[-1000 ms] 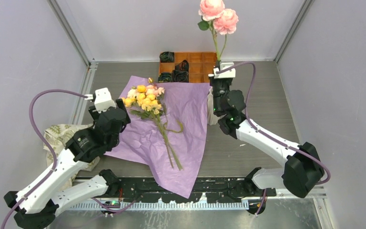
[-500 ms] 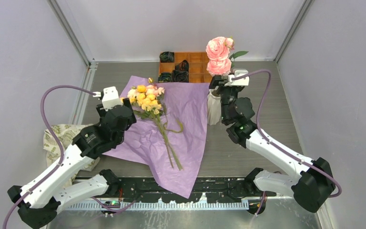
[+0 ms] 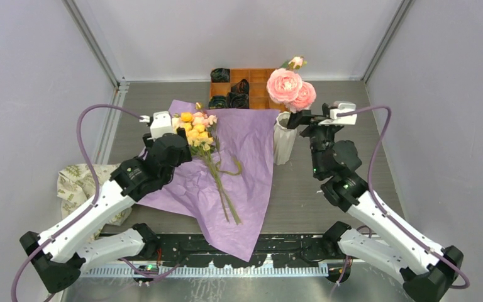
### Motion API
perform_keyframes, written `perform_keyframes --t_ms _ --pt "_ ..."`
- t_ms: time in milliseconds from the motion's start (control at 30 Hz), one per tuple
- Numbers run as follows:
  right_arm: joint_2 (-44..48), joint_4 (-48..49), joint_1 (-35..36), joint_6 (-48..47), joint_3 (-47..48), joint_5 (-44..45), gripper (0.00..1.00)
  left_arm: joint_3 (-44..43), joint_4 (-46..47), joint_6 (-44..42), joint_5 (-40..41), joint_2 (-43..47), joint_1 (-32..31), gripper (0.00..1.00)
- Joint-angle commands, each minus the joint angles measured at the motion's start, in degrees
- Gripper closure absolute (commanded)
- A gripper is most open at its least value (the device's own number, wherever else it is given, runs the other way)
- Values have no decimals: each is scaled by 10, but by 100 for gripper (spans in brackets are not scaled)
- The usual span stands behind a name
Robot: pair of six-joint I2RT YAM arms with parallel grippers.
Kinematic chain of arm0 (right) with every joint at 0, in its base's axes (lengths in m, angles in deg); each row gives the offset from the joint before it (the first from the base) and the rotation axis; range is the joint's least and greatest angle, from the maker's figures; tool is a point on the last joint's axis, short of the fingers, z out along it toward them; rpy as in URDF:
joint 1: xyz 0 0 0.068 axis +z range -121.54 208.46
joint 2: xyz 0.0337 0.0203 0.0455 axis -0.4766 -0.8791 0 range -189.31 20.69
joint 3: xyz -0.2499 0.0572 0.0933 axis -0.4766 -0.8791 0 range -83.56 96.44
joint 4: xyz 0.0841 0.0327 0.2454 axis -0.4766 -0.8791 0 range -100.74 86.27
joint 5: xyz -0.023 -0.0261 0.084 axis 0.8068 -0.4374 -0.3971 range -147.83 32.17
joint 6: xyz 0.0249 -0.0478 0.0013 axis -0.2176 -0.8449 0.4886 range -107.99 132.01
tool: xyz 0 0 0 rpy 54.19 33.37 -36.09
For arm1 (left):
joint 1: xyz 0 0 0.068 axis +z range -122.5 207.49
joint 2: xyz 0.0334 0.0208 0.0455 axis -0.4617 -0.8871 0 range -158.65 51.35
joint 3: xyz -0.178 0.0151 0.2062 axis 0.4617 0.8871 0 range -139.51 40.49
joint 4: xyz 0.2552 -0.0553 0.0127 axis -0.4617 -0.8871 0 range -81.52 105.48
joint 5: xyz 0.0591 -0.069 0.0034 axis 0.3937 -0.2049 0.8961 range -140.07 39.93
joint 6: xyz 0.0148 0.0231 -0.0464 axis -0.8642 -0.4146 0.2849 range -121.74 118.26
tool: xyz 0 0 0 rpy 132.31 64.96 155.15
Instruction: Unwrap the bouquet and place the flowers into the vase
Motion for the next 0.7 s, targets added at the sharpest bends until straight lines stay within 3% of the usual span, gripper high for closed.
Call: perform_keyframes --t_ms 0,333,500,667 --pt "61 -75 -1 59 13 -60 8 -7 57 16 -73 -22 14 34" --pt "166 -182 -1 127 60 -112 8 21 113 62 -290 -91 100 34" --pt "210 -208 -1 162 79 -107 8 40 146 80 -345 -142 116 38" --pt "227 -248 -1 180 106 -126 22 42 168 93 -376 -206 125 45"
